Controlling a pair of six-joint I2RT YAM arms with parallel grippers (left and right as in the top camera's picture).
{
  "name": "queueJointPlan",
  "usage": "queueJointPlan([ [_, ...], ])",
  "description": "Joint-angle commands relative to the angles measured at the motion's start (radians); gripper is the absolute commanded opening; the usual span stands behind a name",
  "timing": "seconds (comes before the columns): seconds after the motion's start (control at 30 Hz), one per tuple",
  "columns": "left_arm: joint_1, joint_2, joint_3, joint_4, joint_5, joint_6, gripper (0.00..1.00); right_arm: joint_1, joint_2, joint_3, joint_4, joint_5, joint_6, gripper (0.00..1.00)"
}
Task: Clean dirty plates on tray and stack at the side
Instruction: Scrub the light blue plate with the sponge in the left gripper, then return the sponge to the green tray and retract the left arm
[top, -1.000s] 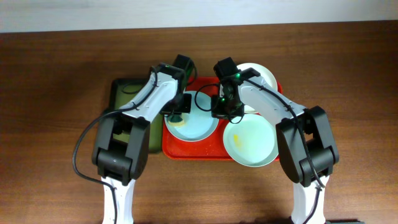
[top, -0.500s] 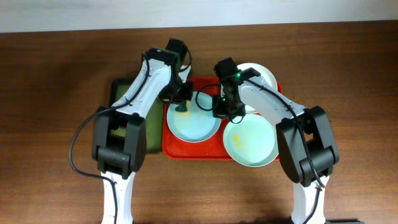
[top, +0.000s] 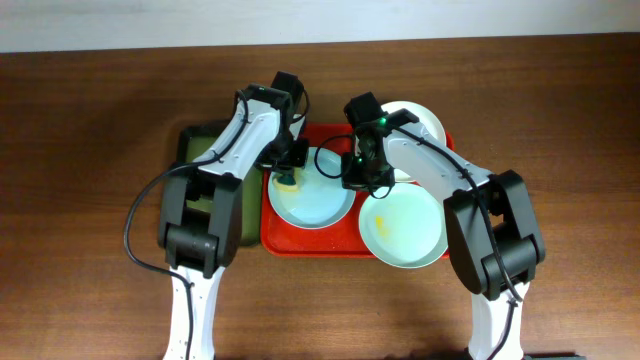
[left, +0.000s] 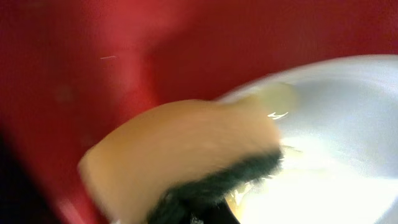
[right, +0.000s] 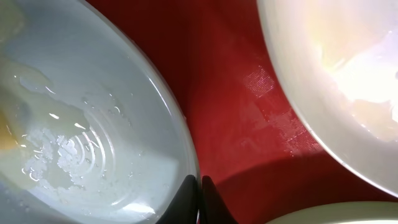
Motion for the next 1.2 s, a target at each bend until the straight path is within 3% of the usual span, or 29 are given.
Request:
queueJointPlan([
  [0.0,-0.066,0.106,-0.039,0.011,0.388,0.109,0.0,0.011,0.018,-0.01,0.018,-0.013,0.003,0.04],
  [0.07,-0.067,0.095,0.014,-0.04,0.412,0.117,0.0,0.011,0.018,-0.01,0.018,-0.013,0.002,0.04],
  [0.13,-0.058,0.06,0.095,-0.076,0.341,0.119,0.0,0.011,0.018,-0.01,0.018,-0.013,0.002,0.04],
  [0.27,-0.056,0.005,0.175,-0.237,-0.102,-0.036,0.0,0.011,0.018,-0.01,0.016,-0.013,0.002,0.04],
  [0.4,-0.056,0.005,0.116,-0.251,-0.241,-0.175,0.0,0.011,0.018,-0.01,0.016,-0.013,0.002,0.04],
  [0.53,-0.063,0.005,-0.019,-0.157,-0.173,-0.188,0.0,0.011,0.018,-0.01,0.017,-0.013,0.002,0.04],
  [0.57,-0.069,0.005,-0.075,-0.133,-0.07,-0.167,0.0,0.011,0.018,-0.01,0.017,-0.013,0.002,0.04],
  [0.67,-0.06,-0.002,-0.086,-0.159,0.348,0.041,0.0,0.011,0.018,-0.01,0.017,-0.013,0.002,0.04],
  [0.7,-0.047,-0.01,-0.066,-0.158,0.406,0.045,0.0,0.011,0.018,-0.01,0.017,-0.013,0.002,0.04],
  [0.77,0.0,-0.048,-0.009,-0.159,0.396,0.045,0.0,0.011,0.018,-0.01,0.017,-0.013,0.002,0.04],
  [0.83,0.047,-0.11,0.037,-0.164,0.29,0.04,0.0,0.011,0.018,-0.01,0.017,-0.013,0.002,0.05],
  [0.87,0.069,-0.149,0.049,-0.171,0.196,0.034,0.0,0.011,0.018,-0.01,0.017,-0.013,0.002,0.14],
  [0.9,0.087,-0.177,0.05,-0.172,0.142,0.034,0.0,0.011,0.018,-0.01,0.017,-0.013,0.002,0.18],
  [1.03,0.246,-0.257,0.05,-0.198,0.107,0.032,0.01,0.011,0.018,-0.01,0.017,-0.013,0.002,0.27],
  [1.1,0.333,-0.25,0.038,-0.246,-0.06,-0.002,0.02,0.011,0.018,-0.01,0.017,-0.013,0.002,0.31],
  [1.17,0.364,-0.25,-0.003,-0.246,-0.077,-0.005,0.02,0.011,0.018,-0.01,0.017,-0.013,0.002,0.32],
])
